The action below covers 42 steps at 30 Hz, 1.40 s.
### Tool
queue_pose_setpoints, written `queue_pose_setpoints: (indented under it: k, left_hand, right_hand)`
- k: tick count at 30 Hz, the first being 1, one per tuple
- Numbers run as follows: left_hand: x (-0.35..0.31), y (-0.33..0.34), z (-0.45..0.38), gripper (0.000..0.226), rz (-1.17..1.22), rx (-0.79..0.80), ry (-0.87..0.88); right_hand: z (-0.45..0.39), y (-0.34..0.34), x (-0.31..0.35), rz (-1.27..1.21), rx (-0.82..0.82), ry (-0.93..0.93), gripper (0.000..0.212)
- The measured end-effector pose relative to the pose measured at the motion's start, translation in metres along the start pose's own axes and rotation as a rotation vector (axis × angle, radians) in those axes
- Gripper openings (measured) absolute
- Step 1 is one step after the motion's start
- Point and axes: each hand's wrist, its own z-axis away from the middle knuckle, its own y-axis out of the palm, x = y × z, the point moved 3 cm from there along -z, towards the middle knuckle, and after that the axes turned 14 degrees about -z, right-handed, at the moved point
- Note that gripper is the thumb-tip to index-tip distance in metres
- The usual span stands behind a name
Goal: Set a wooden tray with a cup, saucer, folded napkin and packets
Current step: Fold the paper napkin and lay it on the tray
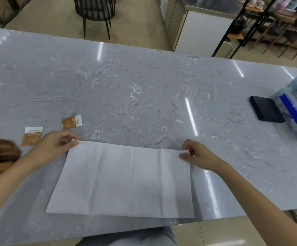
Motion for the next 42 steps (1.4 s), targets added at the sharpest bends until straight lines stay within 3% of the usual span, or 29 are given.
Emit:
queue_pose_setpoints:
  k: [3, 7, 10, 13, 16, 19, 23, 32, 37, 42]
  left_hand:
    - [0.003, 0.000, 0.001, 0.018, 0.074, -0.022, -0.044]
    - [0.007, 0.005, -0.002, 0.010, 0.101, -0.109, -0.124]
    - [-0.004, 0.009, -0.003, 0.013, -0.064, -0.227, -0.126]
    - [-0.026, 0.022, 0.003, 0.029, -0.413, -0.336, -0.075]
    - [-0.076, 0.052, 0.024, 0.035, -0.502, -0.369, 0.066]
    - [-0.123, 0.105, 0.049, 0.050, -0.528, -0.241, 0.255]
    - [-0.124, 0.147, 0.079, 0.059, -0.648, -0.107, 0.200]
    - [-0.080, 0.137, 0.099, 0.060, -0.700, -0.083, 0.077]
    - [-0.055, 0.113, 0.110, 0.066, -0.689, -0.088, -0.021]
    - [-0.074, 0.109, 0.096, 0.078, -0.626, 0.031, -0.063]
  right_hand:
    - [0.000, -0.006, -0.002, -0.458, -0.110, 0.027, 0.015]
    - [-0.010, -0.005, -0.012, -0.697, -0.304, 0.062, 0.016]
    - [-0.019, 0.001, -0.010, -0.505, -0.404, 0.036, 0.021]
    - [-0.021, 0.015, 0.006, -0.005, -0.545, 0.041, 0.036]
    - [-0.006, 0.068, 0.044, 0.305, -0.547, -0.189, 0.043]
    - [0.016, 0.151, 0.072, 0.353, -0.350, -0.373, 0.047]
    - [0.032, 0.206, 0.066, 0.347, -0.236, -0.256, 0.054]
    - [0.060, 0.156, 0.005, 0.468, -0.318, -0.057, 0.063]
    - [0.076, 0.116, -0.018, 0.433, -0.395, 0.071, 0.065]
    - [0.087, 0.110, -0.008, 0.244, -0.476, 0.128, 0.069]
